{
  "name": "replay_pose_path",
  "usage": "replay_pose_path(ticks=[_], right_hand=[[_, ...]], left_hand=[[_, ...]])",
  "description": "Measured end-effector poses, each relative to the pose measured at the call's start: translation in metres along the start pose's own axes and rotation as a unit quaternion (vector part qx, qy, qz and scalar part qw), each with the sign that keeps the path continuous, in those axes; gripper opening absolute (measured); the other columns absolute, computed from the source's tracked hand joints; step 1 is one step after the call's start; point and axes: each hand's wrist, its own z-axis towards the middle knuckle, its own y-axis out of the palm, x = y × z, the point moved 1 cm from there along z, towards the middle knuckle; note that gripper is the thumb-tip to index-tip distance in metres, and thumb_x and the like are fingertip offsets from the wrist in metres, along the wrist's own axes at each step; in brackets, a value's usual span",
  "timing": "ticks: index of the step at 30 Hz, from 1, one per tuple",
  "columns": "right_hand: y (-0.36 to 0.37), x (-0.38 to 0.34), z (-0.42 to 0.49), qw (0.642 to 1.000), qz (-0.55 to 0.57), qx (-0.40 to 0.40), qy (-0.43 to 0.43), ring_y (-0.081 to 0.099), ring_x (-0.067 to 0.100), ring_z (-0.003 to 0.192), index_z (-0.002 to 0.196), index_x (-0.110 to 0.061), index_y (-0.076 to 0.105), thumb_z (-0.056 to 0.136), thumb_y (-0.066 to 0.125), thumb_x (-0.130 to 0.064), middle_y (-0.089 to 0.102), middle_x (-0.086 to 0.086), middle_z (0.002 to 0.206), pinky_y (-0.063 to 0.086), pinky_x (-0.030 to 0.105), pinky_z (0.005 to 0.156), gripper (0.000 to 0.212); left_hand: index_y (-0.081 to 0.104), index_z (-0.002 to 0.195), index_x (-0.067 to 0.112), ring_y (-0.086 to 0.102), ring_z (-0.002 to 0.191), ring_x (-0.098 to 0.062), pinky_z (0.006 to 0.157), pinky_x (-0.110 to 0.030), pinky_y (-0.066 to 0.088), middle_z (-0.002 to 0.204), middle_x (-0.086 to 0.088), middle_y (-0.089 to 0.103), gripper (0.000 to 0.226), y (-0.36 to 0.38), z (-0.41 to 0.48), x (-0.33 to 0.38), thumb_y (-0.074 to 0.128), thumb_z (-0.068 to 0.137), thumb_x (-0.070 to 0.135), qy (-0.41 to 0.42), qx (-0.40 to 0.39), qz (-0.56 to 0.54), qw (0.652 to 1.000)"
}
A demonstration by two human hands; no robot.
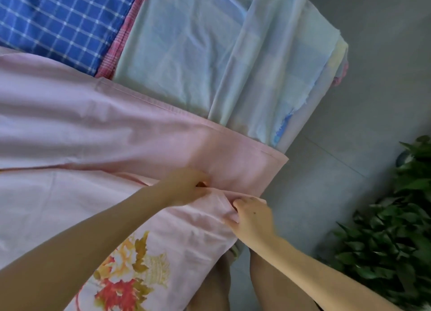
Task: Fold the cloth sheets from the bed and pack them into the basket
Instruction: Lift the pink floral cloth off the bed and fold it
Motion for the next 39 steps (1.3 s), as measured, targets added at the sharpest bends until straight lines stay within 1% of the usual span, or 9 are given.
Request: replay_pose_path(ticks=[4, 7, 11, 14, 17, 22, 28, 36, 39], right_hand=[[0.000, -0.013, -0.011, 0.989, 0.102, 0.109, 0.009, 0.063, 0.011, 0.064, 0.066, -0.016, 0.065, 0.061, 0.080, -0.016, 0.065, -0.009, 0.065, 0.035, 0.011, 0.055, 0.015], [-0.031, -0.015, -0.027, 0.978, 0.153, 0.141, -0.009, 0.054, 0.004, 0.059, 0.086, -0.018, 0.065, 0.080, 0.063, -0.019, 0.062, -0.014, 0.069, 0.033, 0.008, 0.055, 0.007], [-0.088, -0.011, -0.051, 0.967, 0.245, -0.046, -0.044, 0.051, 0.001, 0.063, 0.082, -0.037, 0.055, 0.091, 0.059, -0.022, 0.054, -0.019, 0.065, 0.035, 0.014, 0.058, 0.018], [-0.131, -0.020, -0.067, 0.939, 0.308, -0.124, -0.093, 0.056, -0.007, 0.067, 0.079, -0.045, 0.057, 0.088, 0.064, -0.017, 0.059, -0.032, 0.066, 0.037, 0.009, 0.063, 0.030], [-0.154, -0.032, -0.078, 0.925, 0.324, -0.165, -0.113, 0.063, -0.008, 0.088, 0.100, -0.042, 0.066, 0.087, 0.066, -0.020, 0.067, -0.032, 0.092, 0.041, 0.007, 0.076, 0.026], [-0.159, -0.058, -0.098, 0.953, 0.275, -0.066, -0.108, 0.057, -0.003, 0.062, 0.076, -0.035, 0.070, 0.083, 0.071, -0.024, 0.063, -0.024, 0.064, 0.037, 0.010, 0.058, 0.013], [-0.152, -0.070, -0.121, 0.963, 0.252, -0.035, -0.084, 0.025, 0.008, 0.042, 0.042, -0.024, 0.032, 0.080, 0.073, -0.026, 0.024, -0.008, 0.043, 0.022, 0.019, 0.043, 0.057], [-0.153, -0.076, -0.133, 0.962, 0.208, -0.159, -0.075, 0.026, 0.007, 0.048, 0.044, -0.023, 0.040, 0.081, 0.072, -0.031, 0.027, -0.010, 0.048, 0.020, 0.018, 0.048, 0.050], [-0.176, -0.097, -0.147, 0.934, 0.255, -0.232, -0.096, 0.035, 0.003, 0.045, 0.044, -0.029, 0.054, 0.080, 0.075, -0.026, 0.039, -0.014, 0.046, 0.027, 0.016, 0.047, 0.041]], left_hand=[[0.058, 0.123, 0.032, 0.045, 0.111, -0.013, 0.086, -0.019, 0.029, 0.118, 0.010, 0.055, 0.033, 0.005, -0.003, 0.013, 0.050, 0.091, 0.023, 0.097, 0.028, 0.082, 0.992], [0.068, 0.107, 0.030, 0.045, 0.113, -0.018, 0.096, -0.029, 0.036, 0.118, 0.008, 0.057, 0.031, 0.003, -0.010, 0.027, 0.055, 0.080, 0.022, 0.175, 0.038, 0.111, 0.978], [0.059, 0.076, 0.026, 0.051, 0.101, -0.017, 0.091, -0.032, 0.040, 0.106, 0.006, 0.059, 0.017, -0.015, -0.034, 0.050, 0.060, 0.063, 0.016, 0.137, -0.055, 0.014, 0.989], [0.043, 0.067, 0.021, 0.041, 0.069, -0.010, 0.065, -0.024, 0.032, 0.074, 0.005, 0.045, 0.019, -0.029, -0.067, 0.076, 0.054, 0.054, 0.012, 0.126, -0.177, -0.106, 0.970], [0.055, 0.074, 0.023, 0.049, 0.065, -0.006, 0.060, -0.015, 0.038, 0.070, 0.006, 0.055, 0.026, -0.044, -0.105, 0.092, 0.058, 0.058, 0.002, 0.129, -0.228, -0.231, 0.937], [0.061, 0.061, 0.025, 0.045, 0.053, -0.001, 0.058, -0.017, 0.034, 0.055, 0.015, 0.051, 0.023, -0.049, -0.132, 0.076, 0.073, 0.073, 0.009, 0.067, -0.096, -0.104, 0.988], [0.055, 0.049, 0.026, 0.037, 0.044, 0.000, 0.055, -0.025, 0.026, 0.047, 0.010, 0.038, 0.034, -0.051, -0.182, 0.025, 0.075, 0.072, 0.041, -0.030, -0.010, -0.073, 0.997], [0.070, 0.069, 0.024, 0.057, 0.065, -0.004, 0.061, -0.014, 0.046, 0.066, 0.015, 0.062, 0.016, -0.047, -0.259, -0.022, 0.072, 0.080, 0.035, -0.113, 0.018, -0.177, 0.978], [0.070, 0.084, 0.023, 0.058, 0.076, -0.008, 0.070, -0.017, 0.041, 0.076, 0.018, 0.063, 0.010, -0.032, -0.281, -0.021, 0.065, 0.087, 0.032, -0.093, 0.013, -0.038, 0.995]])
